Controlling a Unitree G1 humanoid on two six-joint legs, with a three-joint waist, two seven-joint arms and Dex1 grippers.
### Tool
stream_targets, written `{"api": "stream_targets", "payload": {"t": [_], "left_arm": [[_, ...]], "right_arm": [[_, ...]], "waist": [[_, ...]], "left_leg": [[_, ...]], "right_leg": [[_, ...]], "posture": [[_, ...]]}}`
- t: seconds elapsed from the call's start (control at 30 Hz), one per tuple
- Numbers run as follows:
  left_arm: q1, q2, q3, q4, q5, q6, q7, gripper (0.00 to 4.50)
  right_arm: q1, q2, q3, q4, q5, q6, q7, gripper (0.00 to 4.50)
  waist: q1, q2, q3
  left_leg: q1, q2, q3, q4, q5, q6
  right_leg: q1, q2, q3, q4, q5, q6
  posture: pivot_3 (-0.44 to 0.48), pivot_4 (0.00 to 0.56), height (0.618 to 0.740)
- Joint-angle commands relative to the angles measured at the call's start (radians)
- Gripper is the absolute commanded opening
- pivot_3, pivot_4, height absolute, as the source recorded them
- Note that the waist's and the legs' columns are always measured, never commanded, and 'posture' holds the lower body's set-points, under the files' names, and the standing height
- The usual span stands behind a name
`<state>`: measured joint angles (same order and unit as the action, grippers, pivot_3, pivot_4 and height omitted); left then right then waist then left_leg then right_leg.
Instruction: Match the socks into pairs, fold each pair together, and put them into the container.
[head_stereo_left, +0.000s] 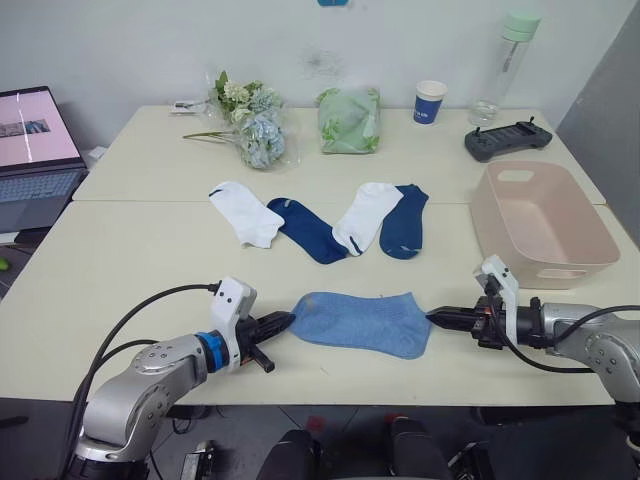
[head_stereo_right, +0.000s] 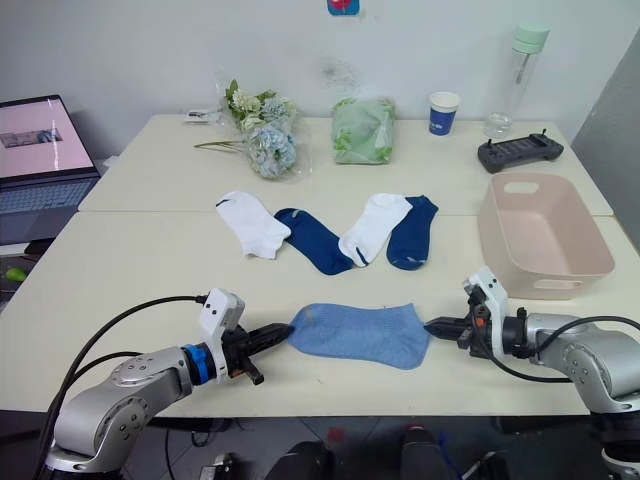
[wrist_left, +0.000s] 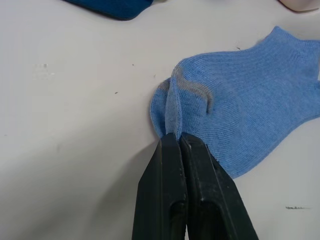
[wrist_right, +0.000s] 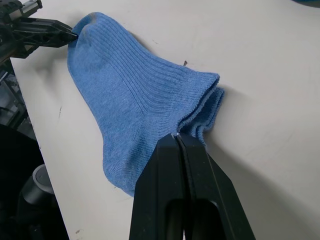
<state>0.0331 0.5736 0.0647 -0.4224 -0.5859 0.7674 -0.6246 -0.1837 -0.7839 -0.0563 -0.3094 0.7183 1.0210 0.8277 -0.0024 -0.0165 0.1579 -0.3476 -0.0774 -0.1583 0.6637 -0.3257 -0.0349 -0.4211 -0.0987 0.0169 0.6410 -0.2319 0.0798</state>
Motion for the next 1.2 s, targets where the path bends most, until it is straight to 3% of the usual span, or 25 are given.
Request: {"api": "stream_targets", "payload": {"t": [0.03,0.3,0.37,0.57,0.77,0.87,0.93,1.2], "left_arm": [[-0.011,0.0,0.012,-0.021,-0.006,-0.022,-0.009,0.53],[-0.031,0.041,0.098,0.012,-0.041,-0.017,-0.032,2.88],[-0.067,0.054,0.103,0.021,-0.038,-0.033,-0.041,2.88],[-0.201,0.044,0.015,0.058,0.041,-0.146,-0.078,2.88],[-0.261,0.019,-0.198,0.187,0.239,-0.356,-0.159,1.13],[-0.287,-0.014,-0.274,0.285,0.326,-0.426,-0.161,0.15],[-0.285,-0.024,-0.294,0.321,0.352,-0.451,-0.17,0.0],[-0.255,-0.007,-0.272,0.347,0.366,-0.463,-0.196,0.0]], "right_arm": [[-0.01,0.0,-0.019,-0.01,-0.002,-0.026,0.003,0.41],[-0.043,-0.008,-0.1,0.019,-0.052,-0.137,-0.011,2.95],[-0.052,0.015,-0.087,-0.002,-0.085,-0.218,-0.008,3.57],[-0.078,0.113,0.054,-0.07,-0.203,-0.375,-0.046,3.57],[-0.068,0.21,0.246,-0.028,-0.404,-0.575,-0.071,1.68],[-0.05,0.2,0.314,0.048,-0.513,-0.685,-0.06,0.57],[-0.029,0.183,0.331,0.089,-0.557,-0.737,-0.049,0.04],[0.07,0.104,0.24,0.132,-0.568,-0.814,-0.003,0.04]], "waist": [[0.0,0.0,0.0],[0.0,0.0,0.0],[0.0,0.0,0.0],[0.0,0.0,0.0],[-0.001,0.0,0.0],[0.0,0.0,0.0],[0.0,0.0,0.0],[0.0,0.0,0.0]], "left_leg": [[0.0,0.0,0.0,0.0,0.0,0.0],[0.0,0.0,0.0,0.0,0.0,0.0],[0.0,0.0,0.0,0.0,0.0,0.0],[0.0,0.0,0.0,0.0,0.0,0.0],[0.0,0.0,0.0,0.0,0.0,-0.001],[0.0,-0.001,0.0,0.0,0.0,-0.001],[0.0,-0.001,0.0,0.0,0.0,-0.001],[0.001,0.0,-0.001,0.0,0.0,-0.001]], "right_leg": [[0.0,0.0,0.0,0.0,0.0,0.0],[0.0,0.0,0.0,0.0,0.0,0.0],[0.0,0.0,0.0,0.0,0.0,0.0],[0.0,0.0,-0.001,0.0,0.0,0.0],[-0.001,0.0,0.0,0.0,0.0,0.0],[-0.001,0.0,0.0,0.0,0.0,0.0],[-0.001,0.0,0.0,0.0,0.0,0.0],[0.0,0.0,0.0,0.0,0.0,0.0]], "posture": [[0.0,0.15,0.74],[0.0,0.15,0.74],[0.0,0.15,0.74],[0.0,0.15,0.74],[0.0,0.15,0.74],[0.0,0.15,0.74],[0.0,0.15,0.74],[0.0,0.15,0.74]]}}
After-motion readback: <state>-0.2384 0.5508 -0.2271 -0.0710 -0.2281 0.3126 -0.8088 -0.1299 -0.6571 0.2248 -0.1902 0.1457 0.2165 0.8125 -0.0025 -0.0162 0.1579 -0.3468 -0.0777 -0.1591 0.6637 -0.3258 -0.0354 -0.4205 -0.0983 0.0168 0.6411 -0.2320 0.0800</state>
